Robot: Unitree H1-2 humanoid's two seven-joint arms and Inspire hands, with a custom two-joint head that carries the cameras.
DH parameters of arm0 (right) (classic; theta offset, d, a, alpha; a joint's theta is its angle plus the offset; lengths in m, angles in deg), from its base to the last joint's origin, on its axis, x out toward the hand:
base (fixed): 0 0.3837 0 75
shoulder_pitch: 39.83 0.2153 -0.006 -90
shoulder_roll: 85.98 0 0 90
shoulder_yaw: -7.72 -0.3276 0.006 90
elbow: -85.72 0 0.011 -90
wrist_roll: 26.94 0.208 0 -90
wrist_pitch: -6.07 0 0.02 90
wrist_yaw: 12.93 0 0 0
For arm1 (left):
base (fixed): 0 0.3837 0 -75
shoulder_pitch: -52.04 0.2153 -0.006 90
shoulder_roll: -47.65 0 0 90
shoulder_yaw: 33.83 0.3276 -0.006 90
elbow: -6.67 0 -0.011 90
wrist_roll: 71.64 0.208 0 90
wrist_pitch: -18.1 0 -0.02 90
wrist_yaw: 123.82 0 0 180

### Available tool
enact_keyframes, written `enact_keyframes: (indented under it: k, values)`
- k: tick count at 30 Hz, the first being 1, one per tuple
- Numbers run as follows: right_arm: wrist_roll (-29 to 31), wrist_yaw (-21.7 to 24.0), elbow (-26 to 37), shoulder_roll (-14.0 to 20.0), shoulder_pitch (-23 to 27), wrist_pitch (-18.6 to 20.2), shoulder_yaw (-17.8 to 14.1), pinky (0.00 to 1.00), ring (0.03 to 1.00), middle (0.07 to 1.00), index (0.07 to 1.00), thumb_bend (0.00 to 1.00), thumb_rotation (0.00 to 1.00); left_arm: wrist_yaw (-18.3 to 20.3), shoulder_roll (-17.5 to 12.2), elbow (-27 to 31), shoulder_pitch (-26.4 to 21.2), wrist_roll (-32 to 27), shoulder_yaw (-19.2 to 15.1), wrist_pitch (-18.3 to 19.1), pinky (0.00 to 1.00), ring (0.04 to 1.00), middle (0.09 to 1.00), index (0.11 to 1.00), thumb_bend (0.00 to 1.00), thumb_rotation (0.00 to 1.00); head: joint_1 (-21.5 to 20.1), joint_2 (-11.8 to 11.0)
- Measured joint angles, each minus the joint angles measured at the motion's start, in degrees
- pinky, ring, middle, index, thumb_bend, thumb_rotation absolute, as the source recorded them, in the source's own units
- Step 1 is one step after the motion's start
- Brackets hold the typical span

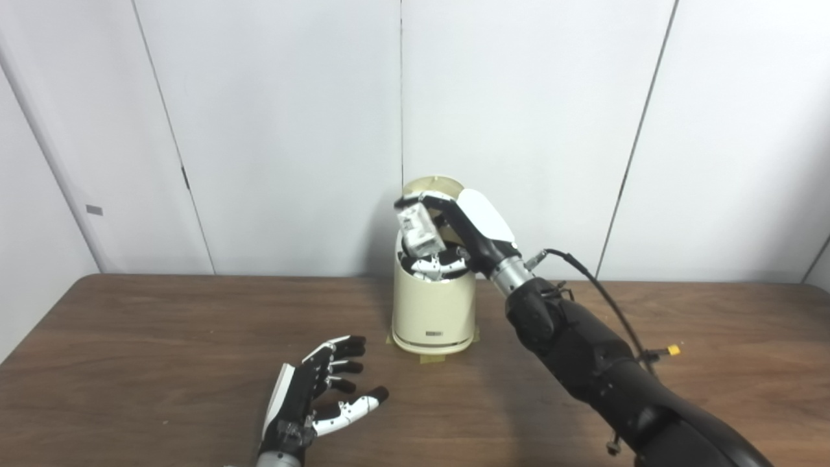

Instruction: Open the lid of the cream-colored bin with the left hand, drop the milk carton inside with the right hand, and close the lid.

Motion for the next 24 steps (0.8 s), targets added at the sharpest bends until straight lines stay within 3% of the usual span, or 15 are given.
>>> enact_keyframes:
  k: [7,17,19,21,22,24]
  values:
    - [-1.52,2.56,8.06,2.38,-3.93,0.26,-4.0,0.84,1.0,1.0,0.974,0.86,0.05,0.04,-0.49,-1.38,-0.92,-0.1,-0.03,-0.15,0.59,0.705,0.766,0.747,0.71,0.09,-0.62,-0.26]
    - [-3.58,6.48,18.8,2.41,-9.59,1.18,-7.58,0.98,0.985,0.991,0.938,0.84,0.02,0.09,-1.05,-2.64,-1.86,-0.11,0.14,-0.98,0.59,0.699,0.771,0.746,0.7,0.08,-1.23,-0.53]
    - [-3.01,6.88,20.21,2.5,-10.42,1.11,-8.23,0.91,0.951,0.972,0.915,0.84,0.01,0.14,-1.11,-2.73,-1.91,-0.17,0.14,-1.08,0.58,0.697,0.771,0.747,0.7,0.08,-1.32,-0.62]
    - [-0.9,7.21,22.13,2.73,-11.26,0.97,-8.54,0.7,0.833,0.916,0.87,0.84,0.0,0.16,-1.19,-2.87,-1.97,-0.22,0.14,-1.14,0.58,0.697,0.773,0.747,0.7,0.08,-1.41,-0.7]
    - [0.22,7.2,23.49,3.01,-11.63,0.9,-8.5,0.66,0.804,0.903,0.86,0.84,0.0,0.16,-1.21,-2.95,-2.02,-0.24,0.14,-1.17,0.58,0.697,0.773,0.746,0.7,0.08,-1.41,-0.7]
    - [2.11,6.1,26.25,3.95,-12.18,0.85,-7.69,0.49,0.647,0.808,0.8,0.82,0.0,0.17,-1.23,-3.08,-2.11,-0.28,0.15,-1.21,0.58,0.697,0.772,0.746,0.7,0.07,-1.32,-0.88]
